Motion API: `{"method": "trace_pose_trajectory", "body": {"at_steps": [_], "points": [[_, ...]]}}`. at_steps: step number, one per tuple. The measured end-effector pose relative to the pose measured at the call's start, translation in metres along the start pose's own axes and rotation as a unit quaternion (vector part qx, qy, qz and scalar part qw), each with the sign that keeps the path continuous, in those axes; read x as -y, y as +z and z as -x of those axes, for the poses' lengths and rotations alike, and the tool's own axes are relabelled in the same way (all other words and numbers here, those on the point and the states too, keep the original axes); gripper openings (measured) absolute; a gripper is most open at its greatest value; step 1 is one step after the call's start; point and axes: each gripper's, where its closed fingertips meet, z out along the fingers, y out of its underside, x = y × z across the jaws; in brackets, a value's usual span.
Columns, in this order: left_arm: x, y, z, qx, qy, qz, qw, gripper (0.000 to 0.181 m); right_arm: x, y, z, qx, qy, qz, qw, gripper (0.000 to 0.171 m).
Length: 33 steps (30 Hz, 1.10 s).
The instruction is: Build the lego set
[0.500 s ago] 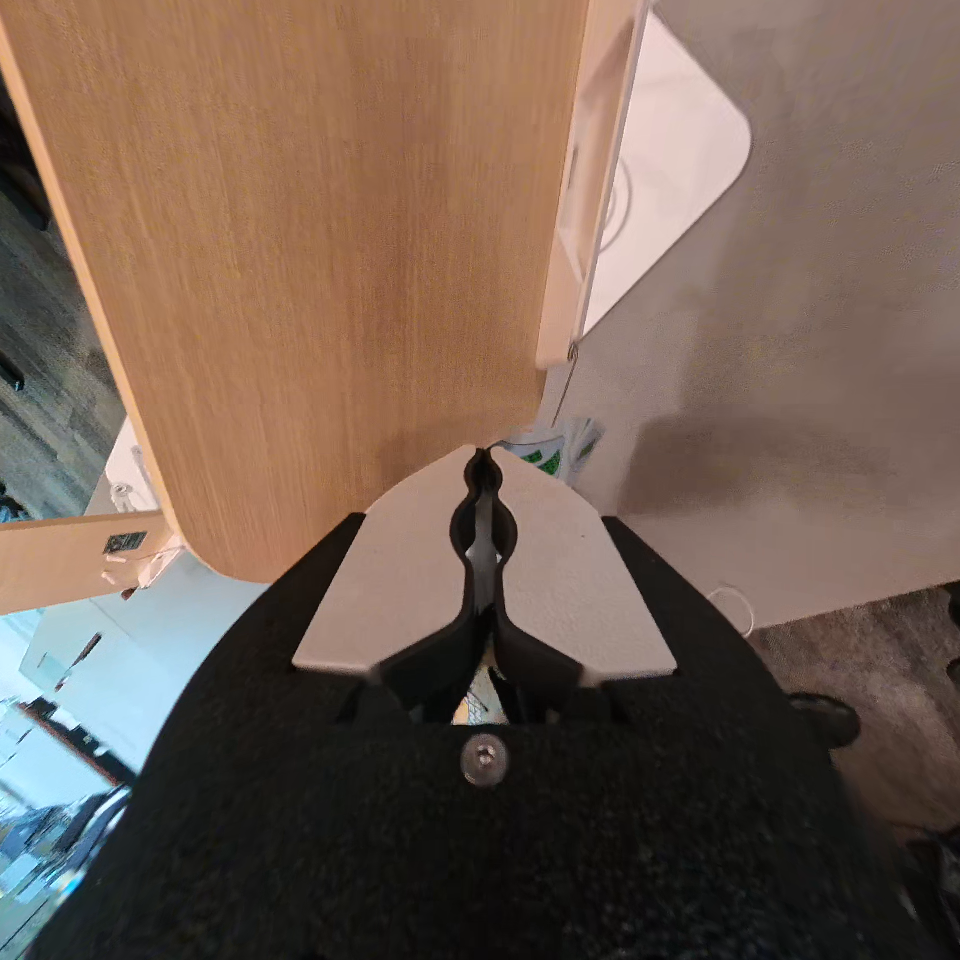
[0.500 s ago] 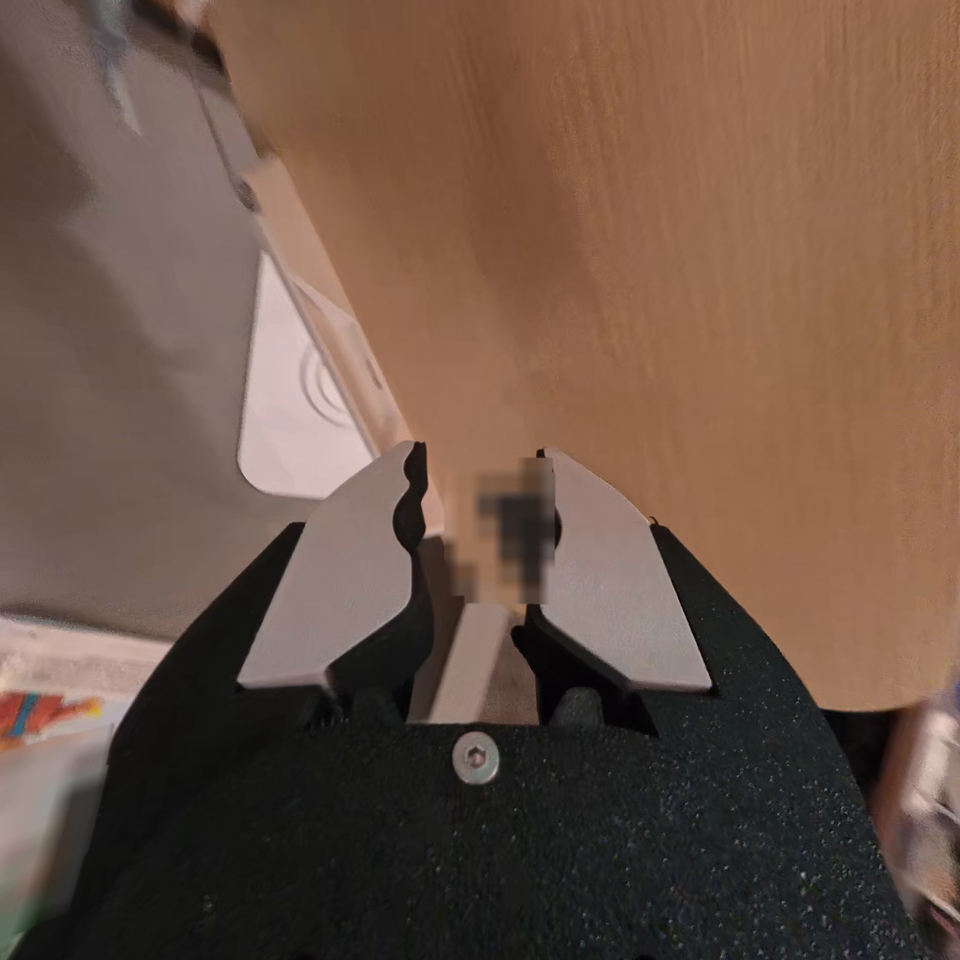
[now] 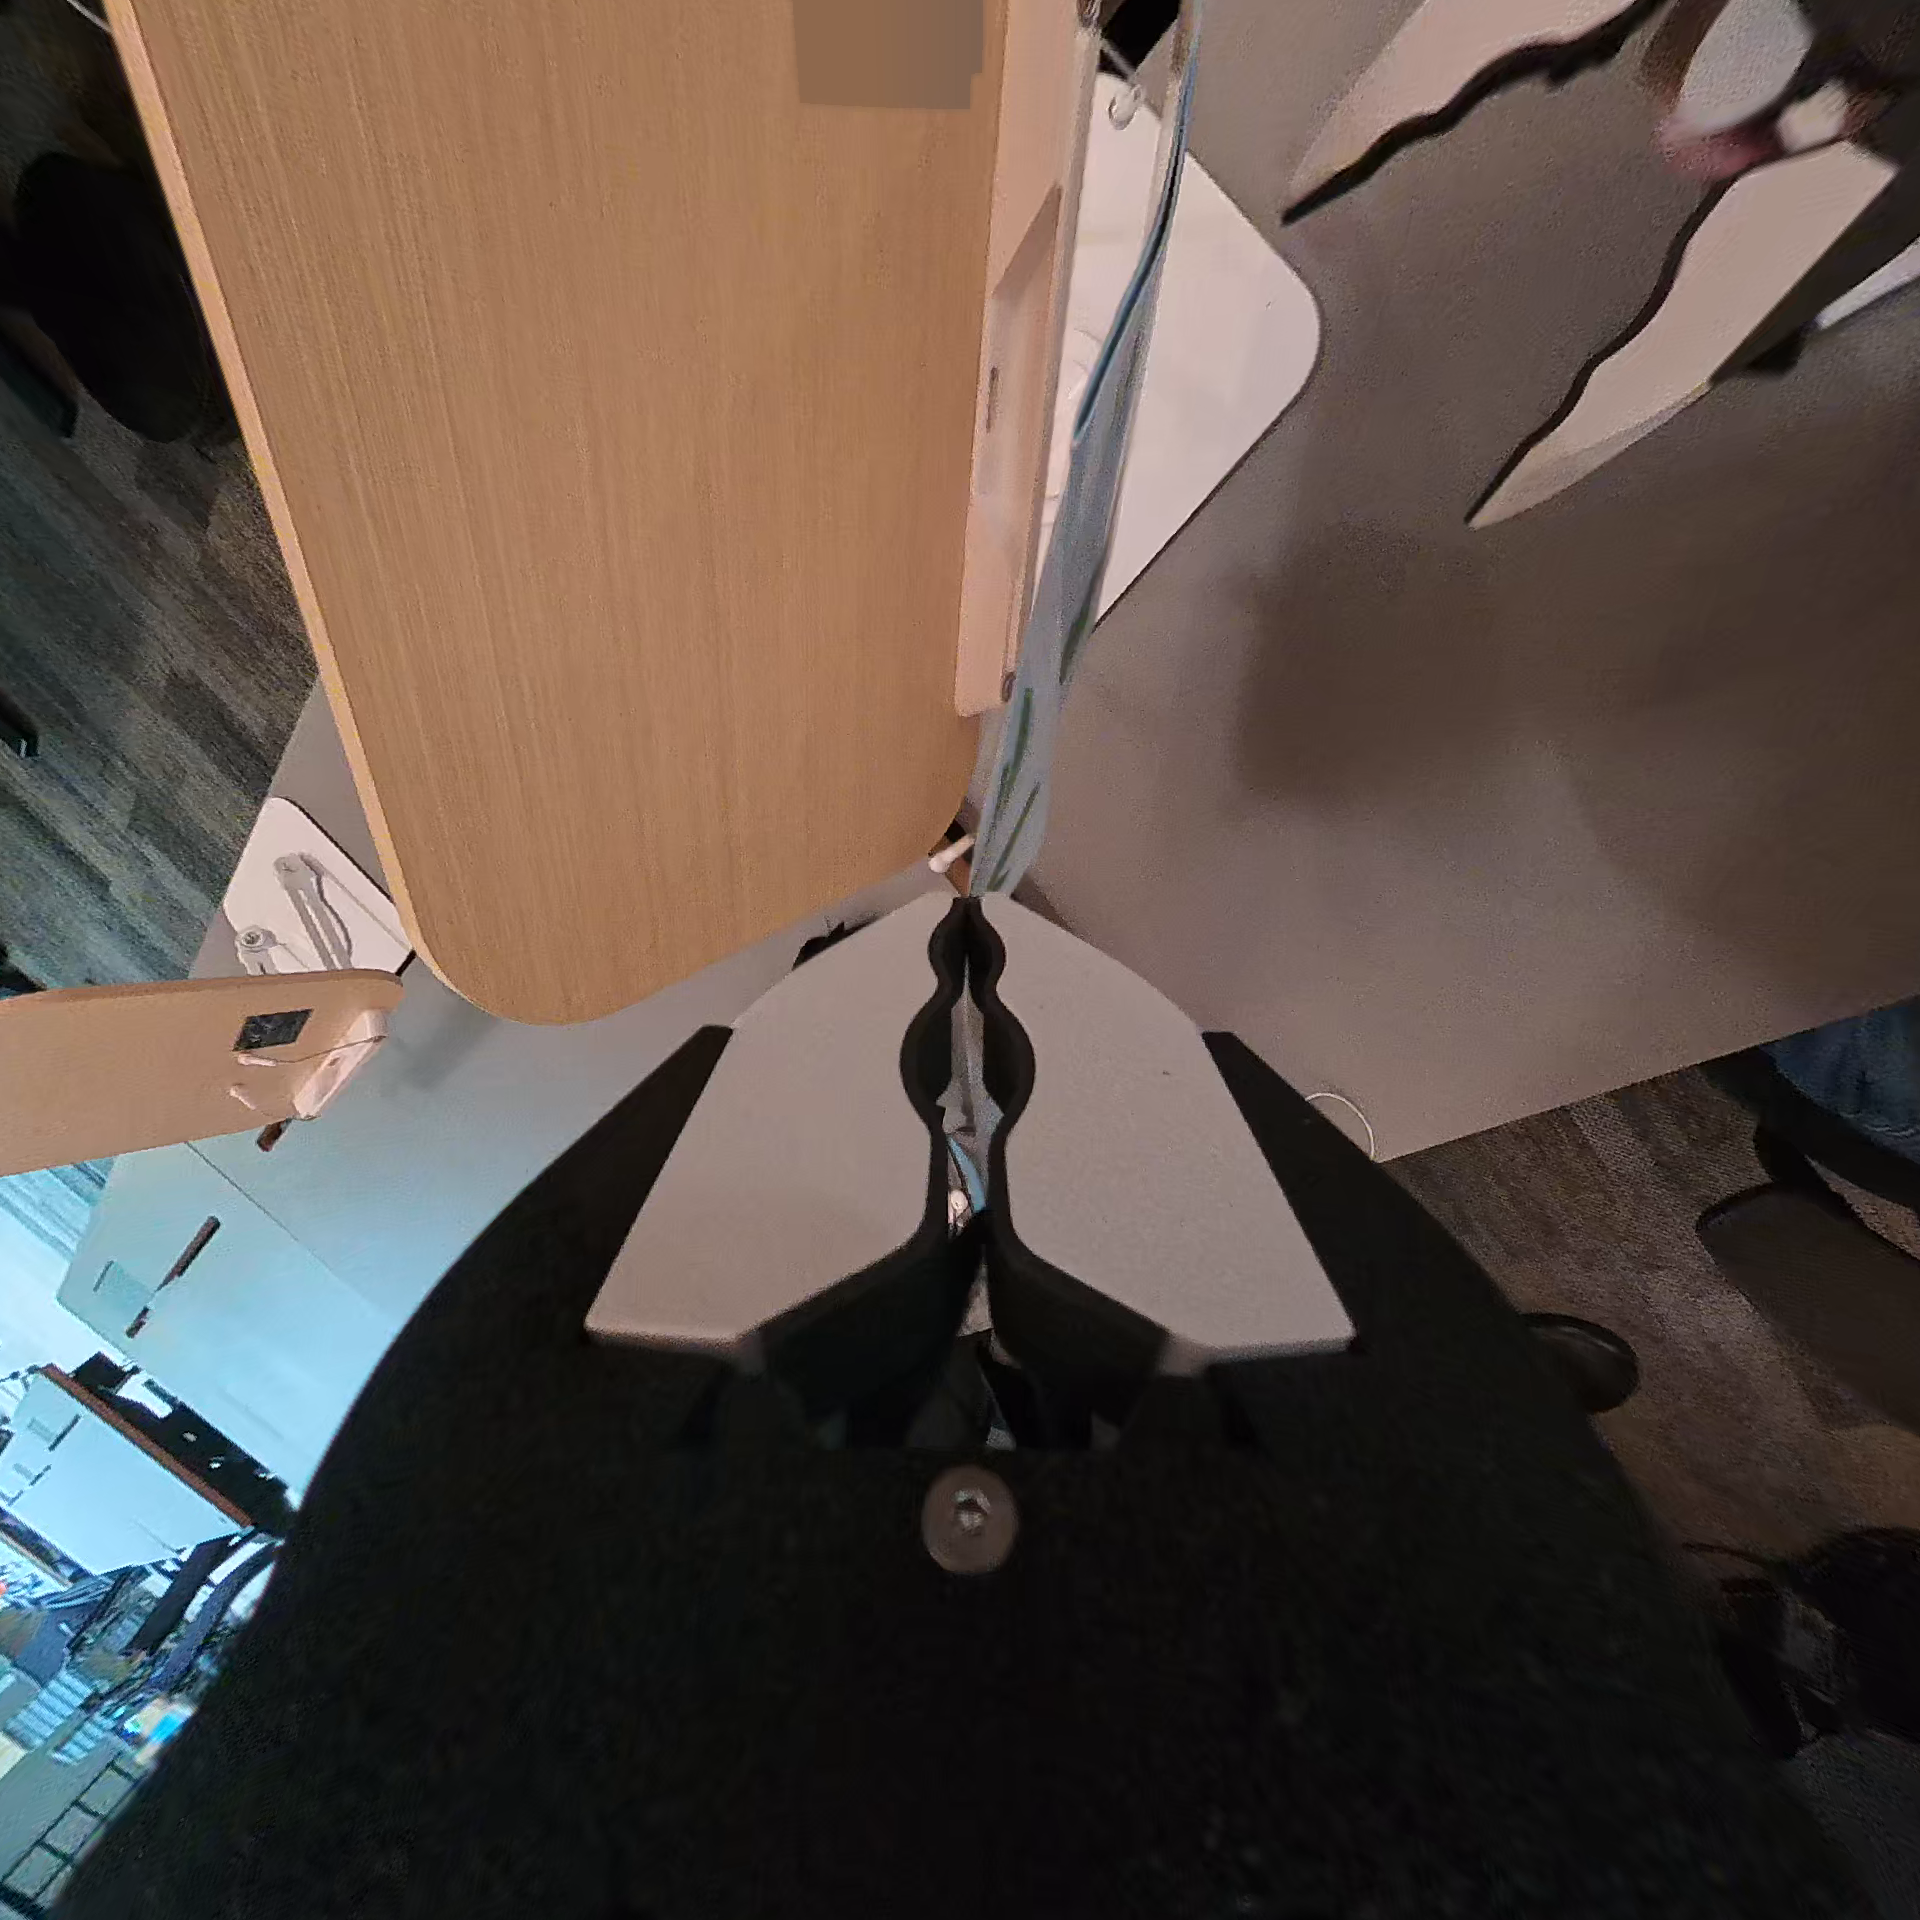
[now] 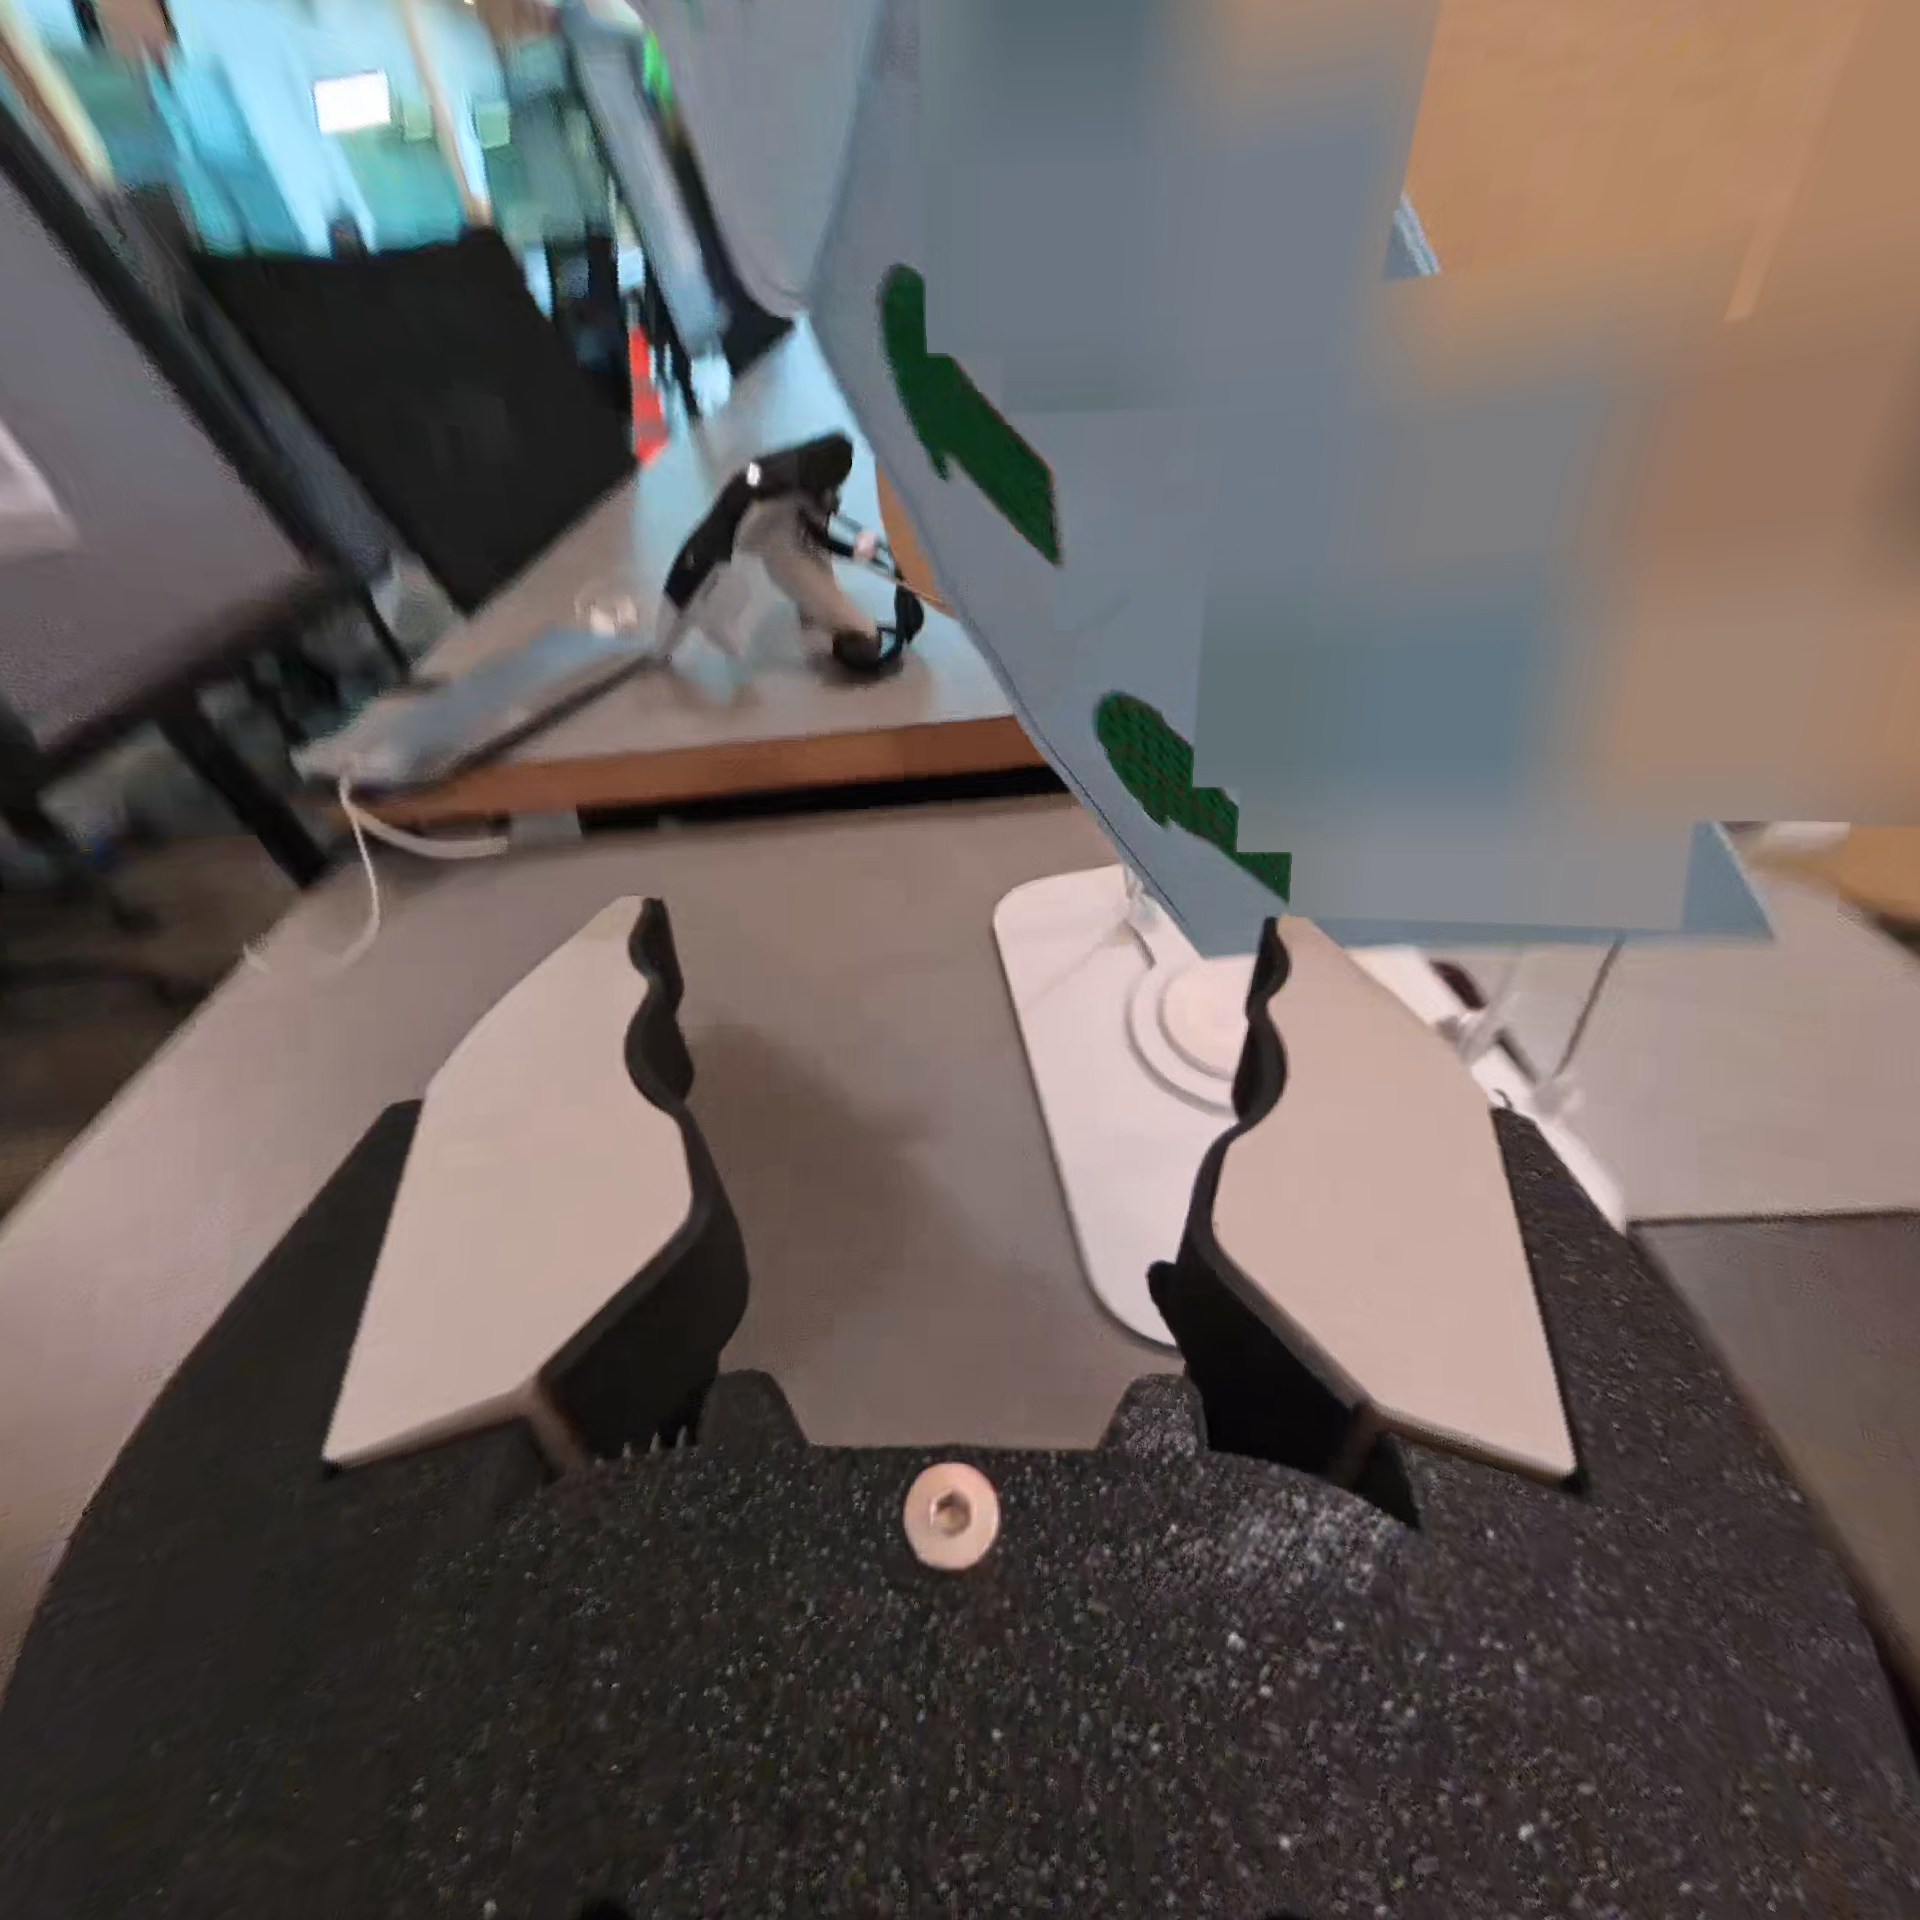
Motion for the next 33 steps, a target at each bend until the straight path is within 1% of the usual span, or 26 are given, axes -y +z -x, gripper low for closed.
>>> {"method": "trace_pose_trajectory", "body": {"at_steps": [1, 2, 3, 5, 7, 9, 10, 12, 14, 15, 16, 17, 18, 19, 20, 21, 23, 25, 27, 30, 33], "points": [[0.005, -0.004, -0.002, 0.004, 0.005, 0.002, 1.0, 0.0, -0.008, 0.001, 0.002, -0.007, 0.035, -0.03, 0.999, 0.107], [0.009, -0.008, -0.005, 0.011, 0.012, 0.005, 1.0, 0.0, -0.016, 0.002, 0.005, -0.013, 0.066, -0.058, 0.996, 0.108], [0.013, -0.012, -0.007, 0.018, 0.02, 0.01, 1.0, 0.0, -0.023, 0.004, 0.01, -0.016, 0.089, -0.082, 0.993, 0.113], [0.02, -0.018, -0.014, 0.025, 0.03, 0.018, 0.999, 0.0, -0.033, 0.011, 0.021, -0.03, 0.112, -0.106, 0.988, 0.121], [0.026, -0.023, -0.02, 0.027, 0.031, 0.025, 0.999, 0.0, -0.033, 0.02, 0.034, -0.043, 0.136, -0.135, 0.98, 0.126], [0.029, -0.027, -0.023, 0.031, 0.033, 0.037, 0.998, 0.0, -0.03, 0.032, 0.044, -0.05, 0.177, -0.156, 0.971, 0.136], [0.029, -0.029, -0.025, 0.032, 0.033, 0.044, 0.998, 0.0, -0.027, 0.037, 0.049, -0.045, 0.196, -0.166, 0.965, 0.139], [0.03, -0.036, -0.028, 0.036, 0.033, 0.049, 0.998, 0.0, -0.014, 0.046, 0.067, 0.014, 0.24, -0.196, 0.951, 0.143], [0.032, -0.043, -0.032, 0.034, 0.03, 0.041, 0.998, 0.0, -0.006, 0.049, 0.072, 0.036, 0.251, -0.217, 0.943, 0.141], [0.033, -0.047, -0.034, 0.031, 0.028, 0.035, 0.999, 0.0, -0.002, 0.048, 0.07, 0.045, 0.251, -0.231, 0.939, 0.133], [0.033, -0.051, -0.035, 0.03, 0.025, 0.028, 0.999, 0.0, 0.004, 0.044, 0.068, 0.062, 0.257, -0.25, 0.931, 0.119], [0.033, -0.054, -0.034, 0.031, 0.022, 0.023, 0.999, 0.0, 0.012, 0.035, 0.064, 0.083, 0.265, -0.274, 0.921, 0.09], [0.031, -0.055, -0.032, 0.032, 0.018, 0.018, 0.999, 0.0, 0.022, 0.021, 0.059, 0.105, 0.267, -0.306, 0.908, 0.05], [0.029, -0.056, -0.03, 0.029, 0.011, 0.011, 0.999, 0.0, 0.032, 0.004, 0.051, 0.117, 0.264, -0.337, 0.896, 0.023], [0.027, -0.056, -0.026, 0.023, 0.0, 0.002, 1.0, 0.0, 0.04, -0.01, 0.04, 0.112, 0.259, -0.353, 0.892, 0.006], [0.023, -0.054, -0.023, 0.013, -0.013, -0.006, 1.0, 0.0, 0.046, -0.022, 0.027, 0.096, 0.248, -0.352, 0.898, 0.001], [0.013, -0.045, -0.011, 0.003, -0.034, -0.018, 0.999, 0.0, 0.06, -0.041, 0.003, 0.071, 0.213, -0.32, 0.921, 0.001], [0.004, -0.031, -0.002, -0.018, -0.05, -0.039, 0.998, 0.0, 0.078, -0.053, -0.019, 0.056, 0.16, -0.26, 0.951, 0.001], [0.001, -0.015, 0.007, -0.042, -0.067, -0.074, 0.994, 0.0, 0.099, -0.061, -0.042, 0.028, 0.085, -0.192, 0.977, 0.001], [0.0, 0.014, 0.02, -0.068, -0.087, -0.121, 0.986, 0.0, 0.129, -0.064, -0.076, 0.011, 0.002, -0.103, 0.995, 0.001], [-0.003, 0.047, 0.033, -0.085, -0.096, -0.14, 0.982, 0.0, 0.136, -0.053, -0.106, 0.034, -0.007, -0.018, 0.999, 0.001]]}}
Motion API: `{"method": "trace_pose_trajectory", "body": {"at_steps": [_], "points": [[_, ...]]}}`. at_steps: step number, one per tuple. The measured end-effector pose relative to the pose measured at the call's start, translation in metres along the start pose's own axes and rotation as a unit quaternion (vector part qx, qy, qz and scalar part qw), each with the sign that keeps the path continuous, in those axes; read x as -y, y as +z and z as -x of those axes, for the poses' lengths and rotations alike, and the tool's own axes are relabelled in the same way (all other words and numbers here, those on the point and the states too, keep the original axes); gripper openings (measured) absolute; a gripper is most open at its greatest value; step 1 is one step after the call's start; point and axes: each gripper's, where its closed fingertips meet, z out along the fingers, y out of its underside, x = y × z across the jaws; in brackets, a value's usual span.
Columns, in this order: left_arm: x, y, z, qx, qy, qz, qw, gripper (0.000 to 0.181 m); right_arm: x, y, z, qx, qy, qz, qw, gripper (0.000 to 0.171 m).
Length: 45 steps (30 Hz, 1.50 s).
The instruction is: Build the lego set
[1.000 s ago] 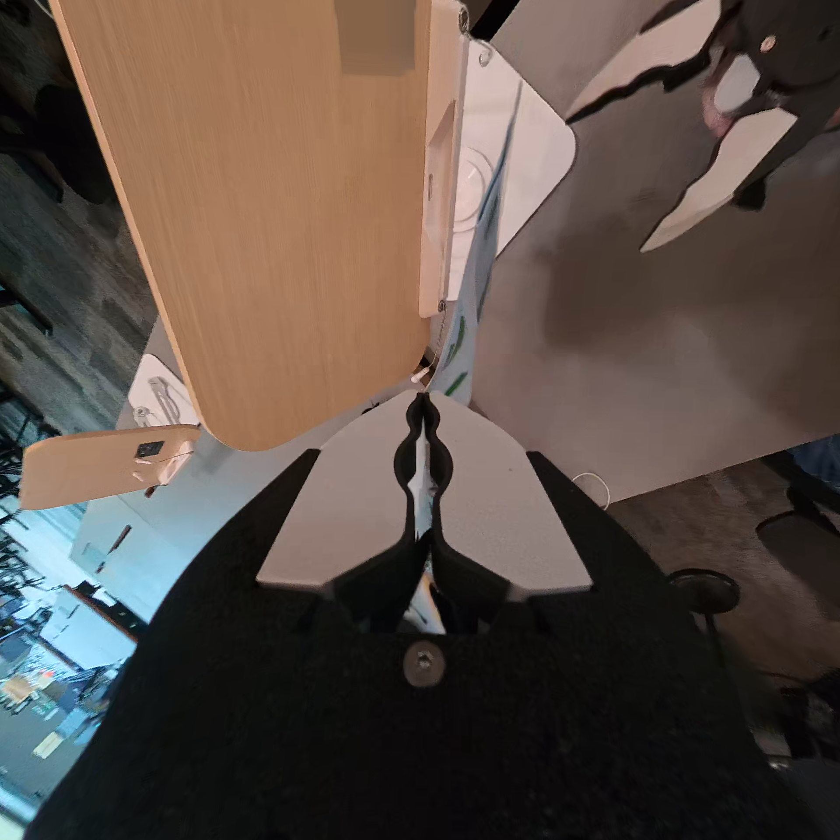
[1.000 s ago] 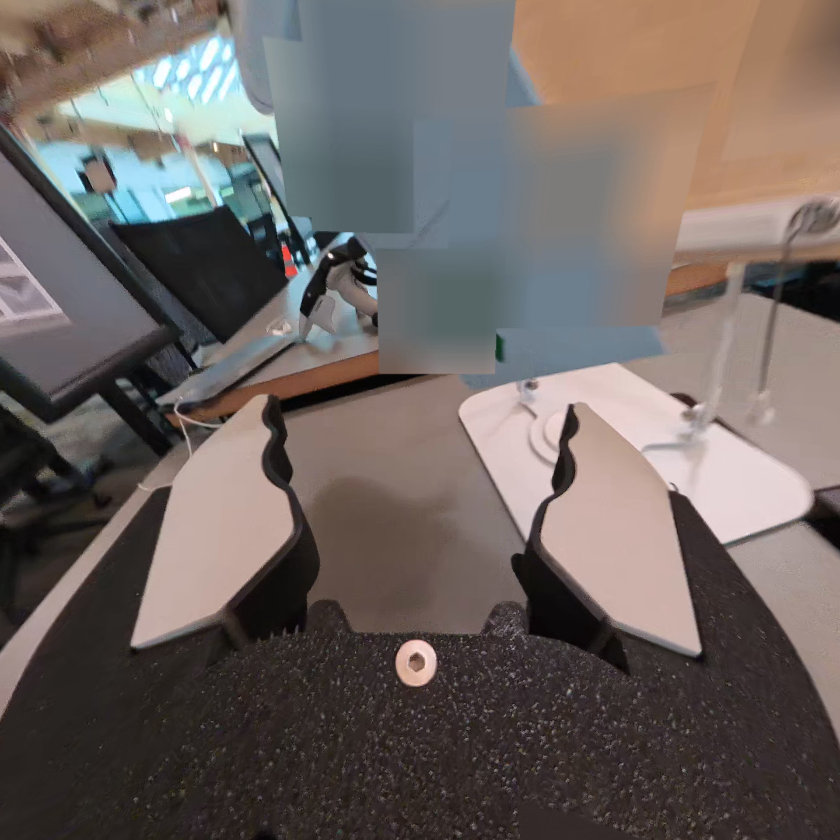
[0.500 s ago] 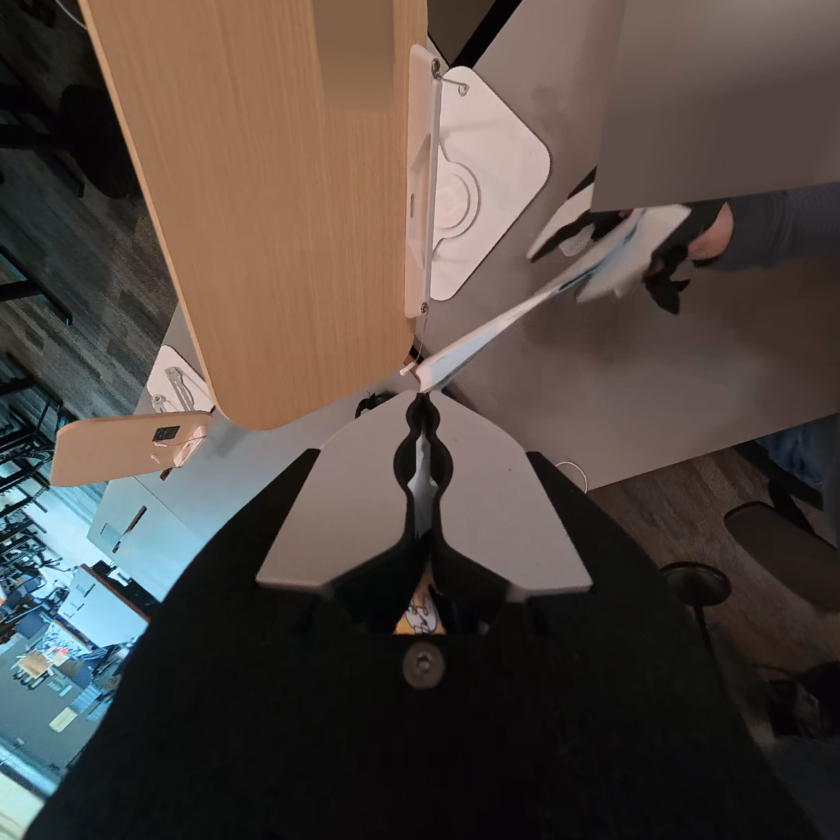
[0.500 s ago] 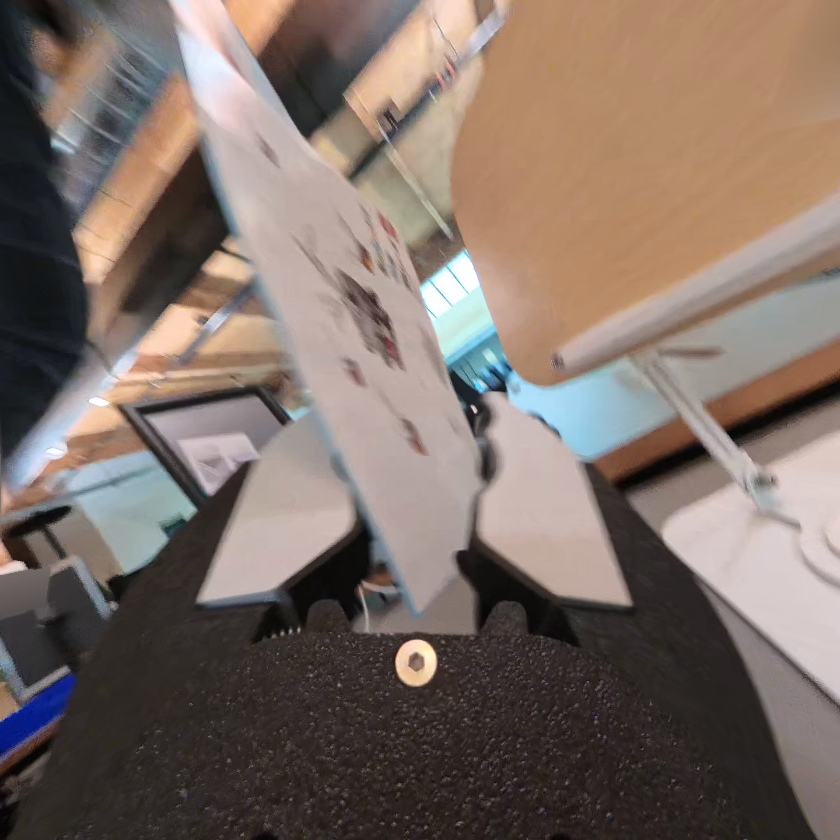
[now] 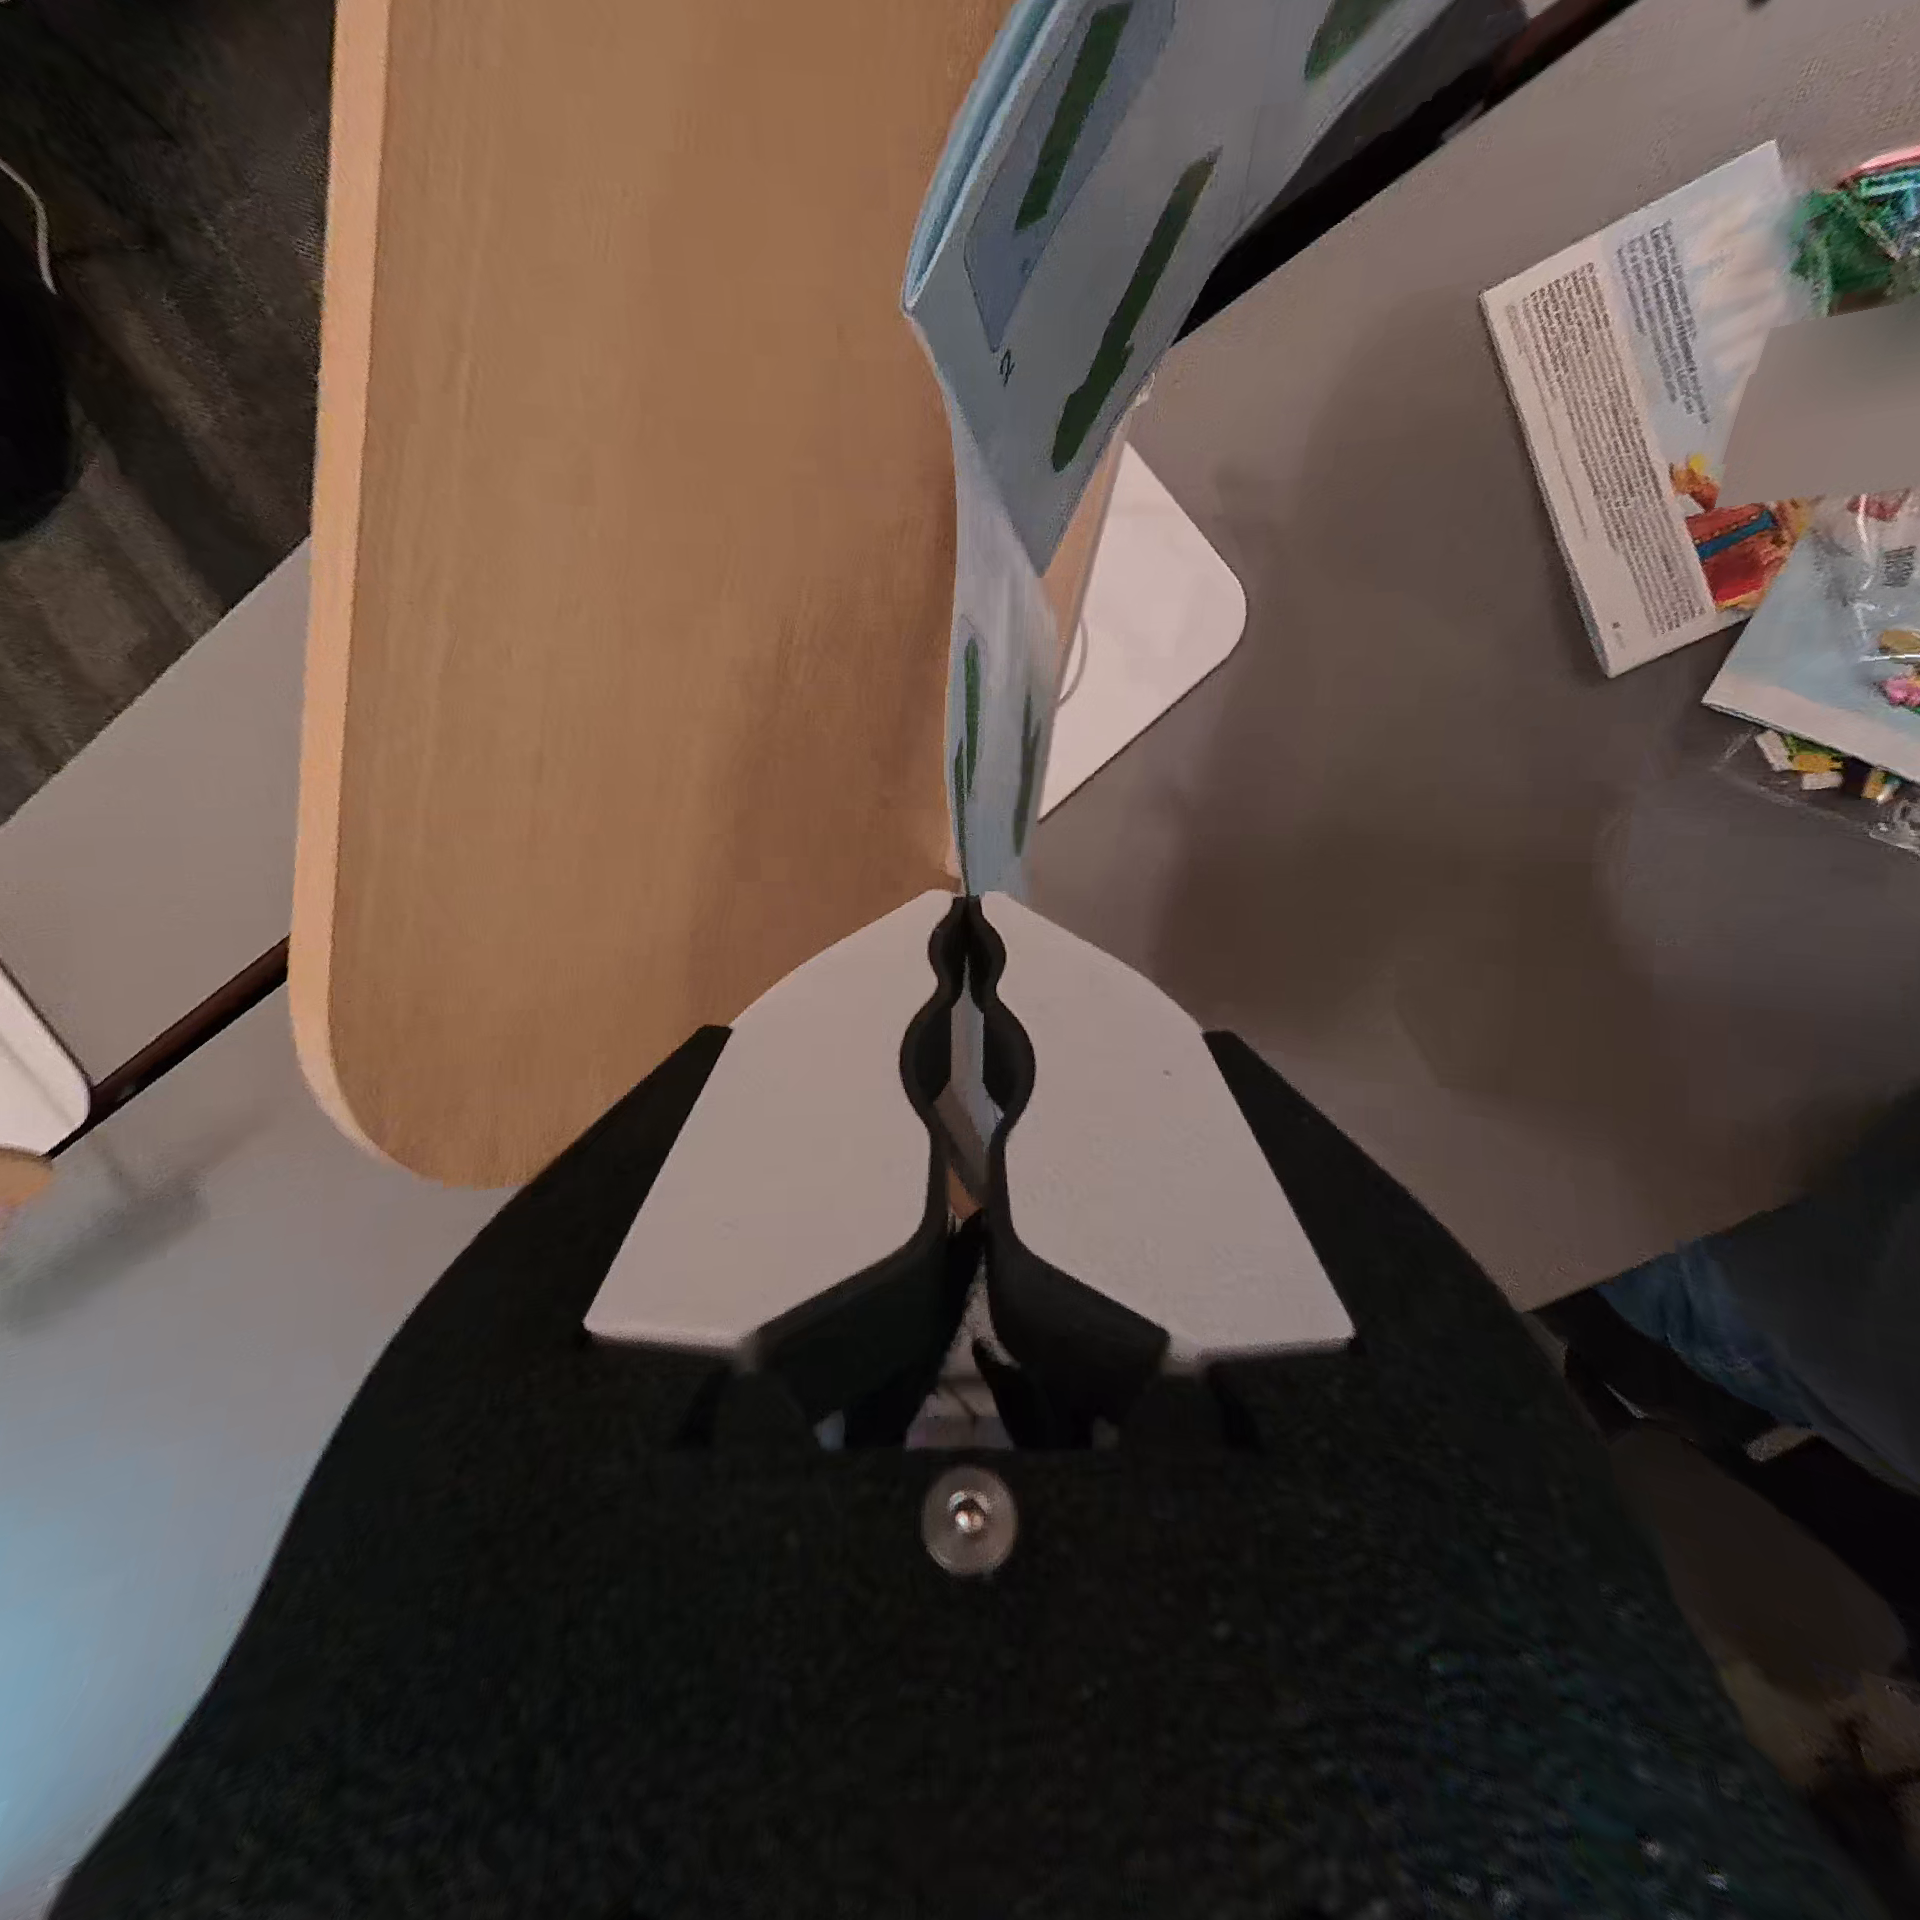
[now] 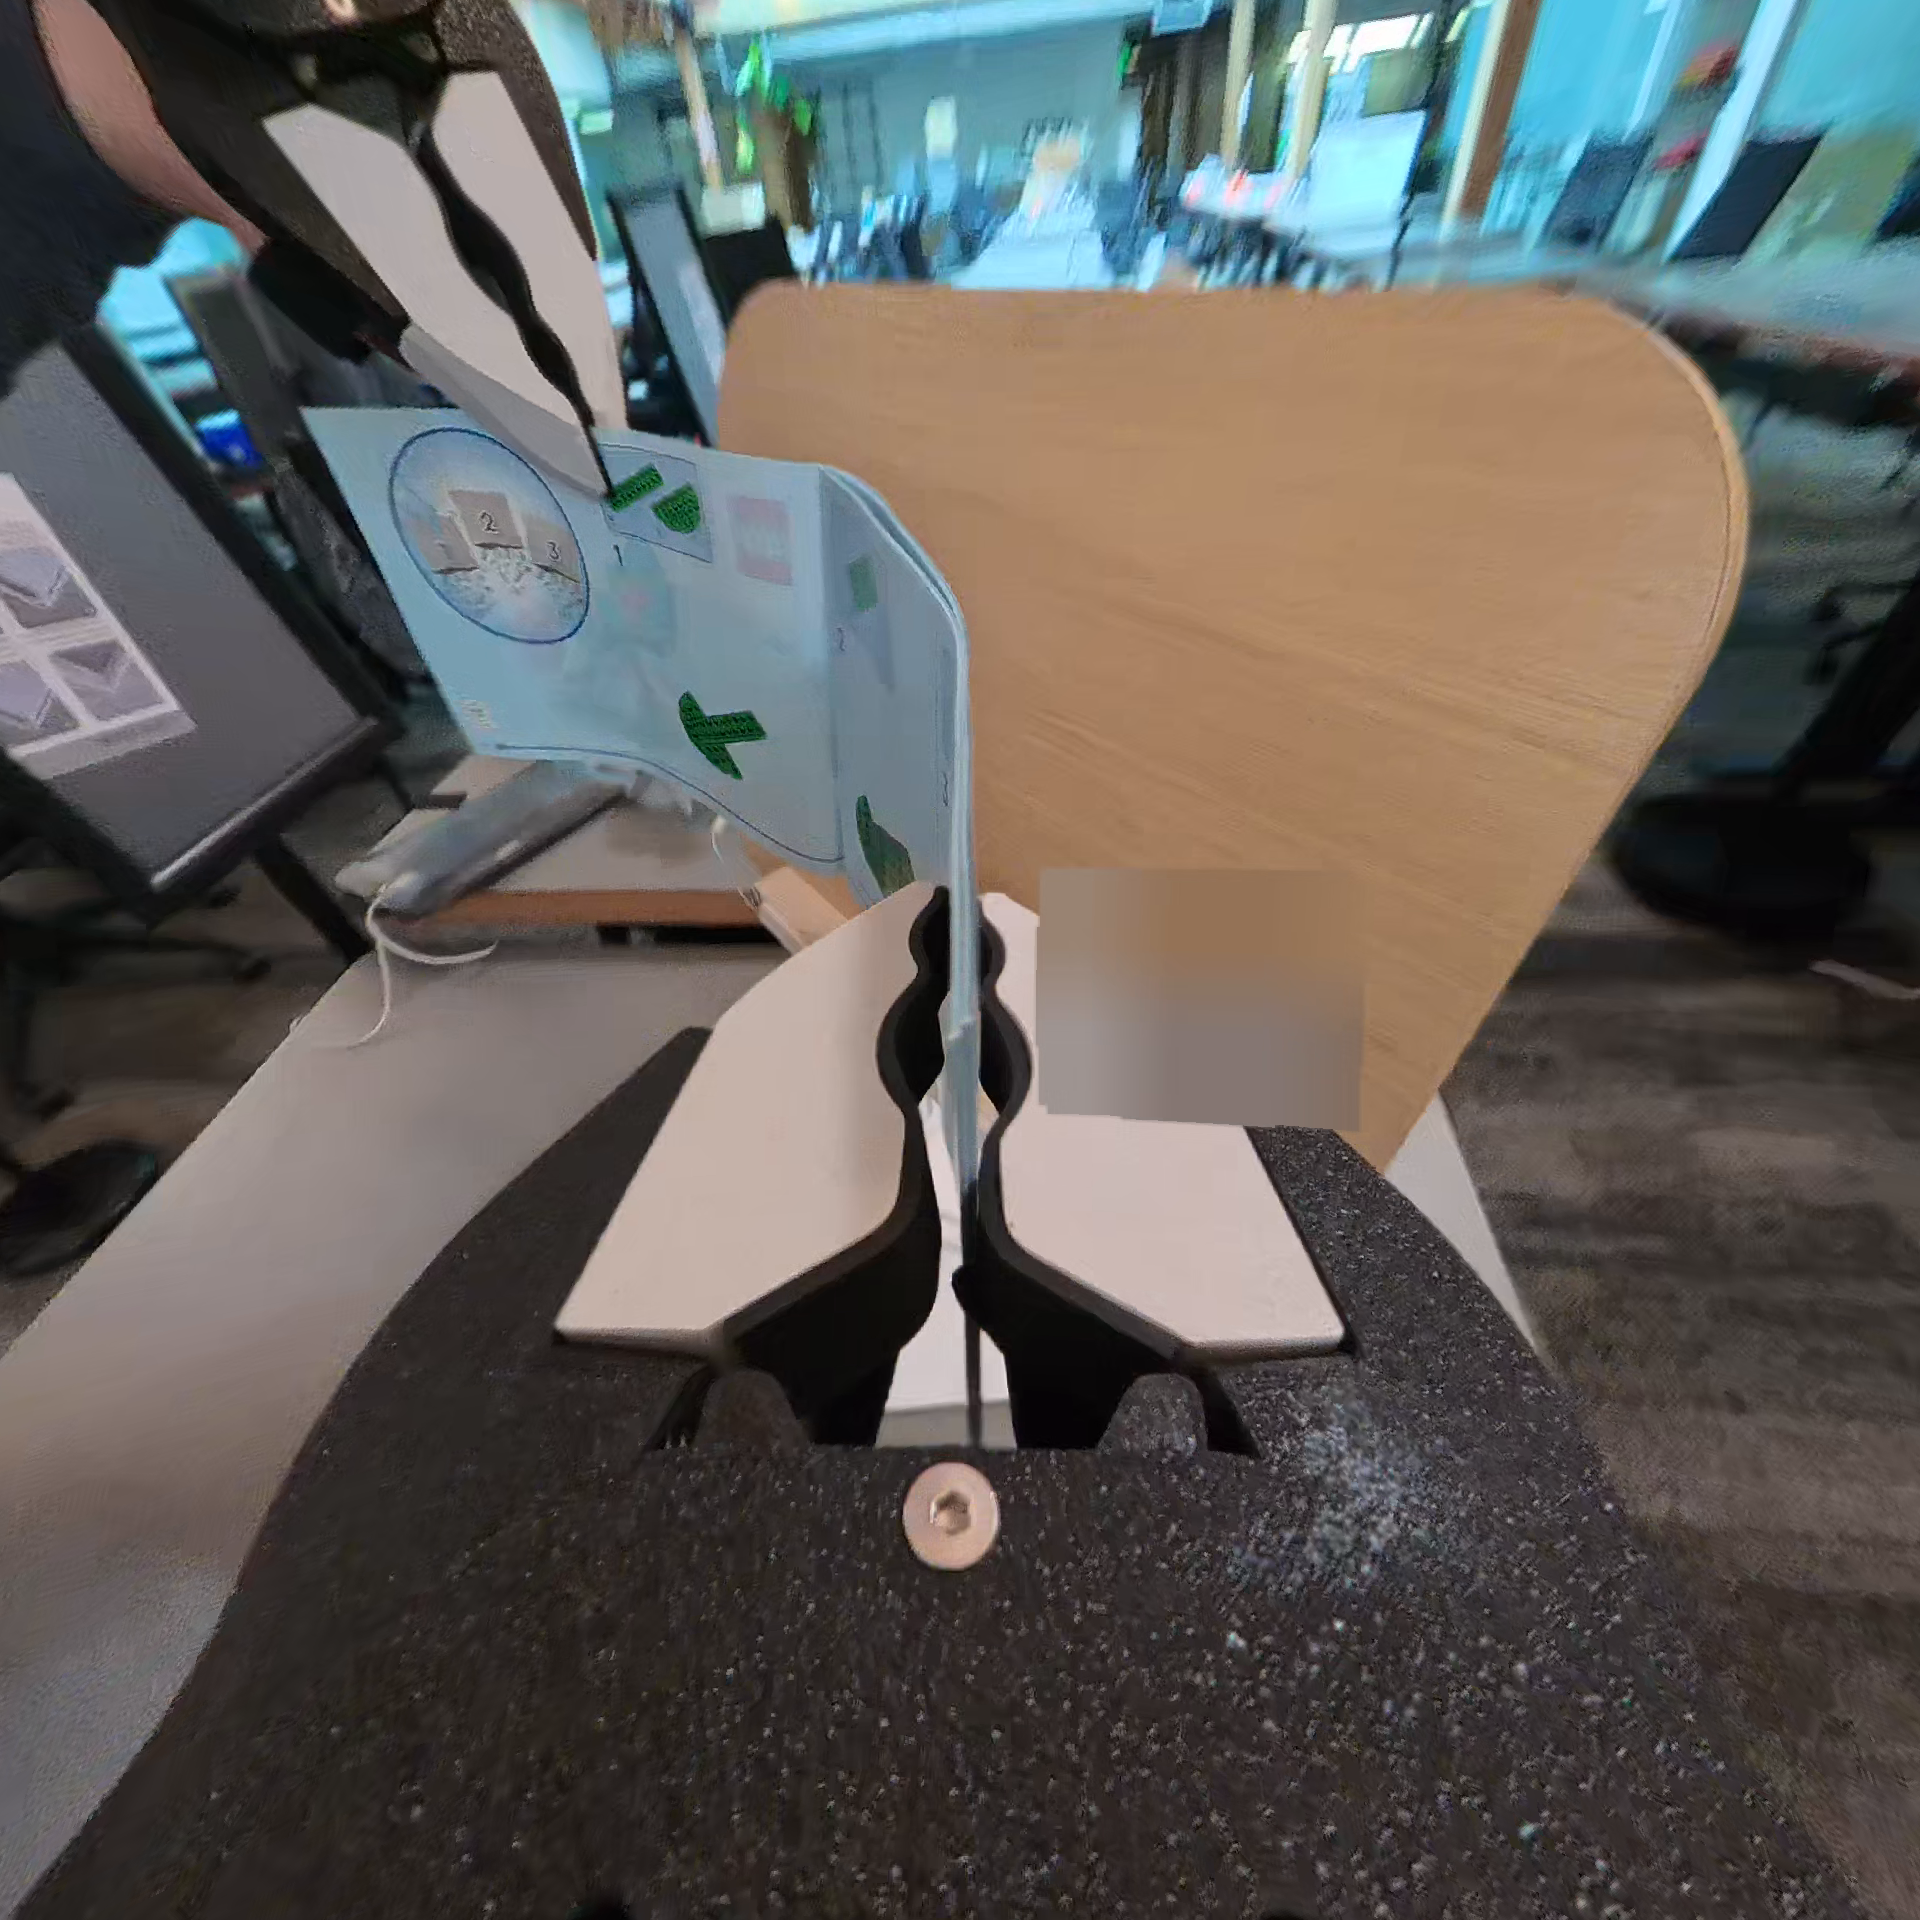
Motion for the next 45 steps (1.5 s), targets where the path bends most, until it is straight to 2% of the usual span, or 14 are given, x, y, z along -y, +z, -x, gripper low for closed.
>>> {"method": "trace_pose_trajectory", "body": {"at_steps": [7, 10, 15, 18, 20, 21, 23, 25, 27, 31, 34, 40, 42, 45], "points": [[-0.018, 0.039, 0.02, -0.037, 0.013, 0.025, 0.999, 0.0, -0.021, 0.027, -0.026, 0.056, 0.014, 0.09, 0.994, 0.001], [-0.024, 0.051, 0.027, -0.015, 0.017, 0.031, 0.999, 0.031, -0.034, 0.035, -0.037, 0.045, 0.016, 0.113, 0.992, 0.001], [-0.021, 0.048, 0.036, 0.114, 0.062, -0.037, 0.991, 0.049, -0.037, 0.038, -0.045, -0.001, 0.005, 0.084, 0.996, 0.001], [-0.017, 0.029, 0.044, 0.24, 0.019, -0.118, 0.963, 0.065, -0.04, 0.04, -0.049, -0.046, -0.008, 0.071, 0.996, 0.001], [-0.022, 0.017, 0.039, 0.302, -0.035, -0.181, 0.935, 0.057, -0.042, 0.04, -0.052, -0.07, -0.003, 0.063, 0.996, 0.001], [-0.02, 0.017, 0.023, 0.284, -0.055, -0.234, 0.928, 0.053, -0.042, 0.04, -0.052, -0.075, -0.001, 0.057, 0.996, 0.001], [-0.007, 0.027, -0.028, 0.18, -0.061, -0.356, 0.915, 0.043, -0.043, 0.04, -0.052, -0.086, 0.002, 0.05, 0.995, 0.002], [0.001, 0.048, -0.071, 0.084, -0.04, -0.422, 0.902, 0.022, -0.043, 0.04, -0.053, -0.096, -0.001, 0.051, 0.994, 0.002], [0.006, 0.08, -0.095, 0.011, -0.033, -0.441, 0.897, 0.017, -0.043, 0.041, -0.052, -0.099, -0.004, 0.057, 0.993, 0.002], [0.011, 0.139, -0.091, -0.086, -0.113, -0.41, 0.901, 0.01, -0.043, 0.043, -0.052, -0.103, -0.003, 0.069, 0.992, 0.002], [0.007, 0.151, -0.069, -0.034, -0.135, -0.401, 0.906, 0.003, -0.043, 0.042, -0.052, -0.106, -0.003, 0.073, 0.992, 0.003], [-0.009, 0.138, -0.009, 0.165, -0.144, -0.363, 0.906, 0.0, -0.048, 0.043, -0.061, -0.141, -0.021, 0.079, 0.987, 0.015], [-0.009, 0.136, 0.004, 0.187, -0.147, -0.354, 0.904, 0.0, -0.047, 0.043, -0.06, -0.154, -0.025, 0.069, 0.985, 0.02], [-0.005, 0.137, 0.01, 0.178, -0.149, -0.349, 0.908, 0.0, -0.04, 0.026, -0.071, -0.242, -0.038, 0.041, 0.969, 0.057]]}}
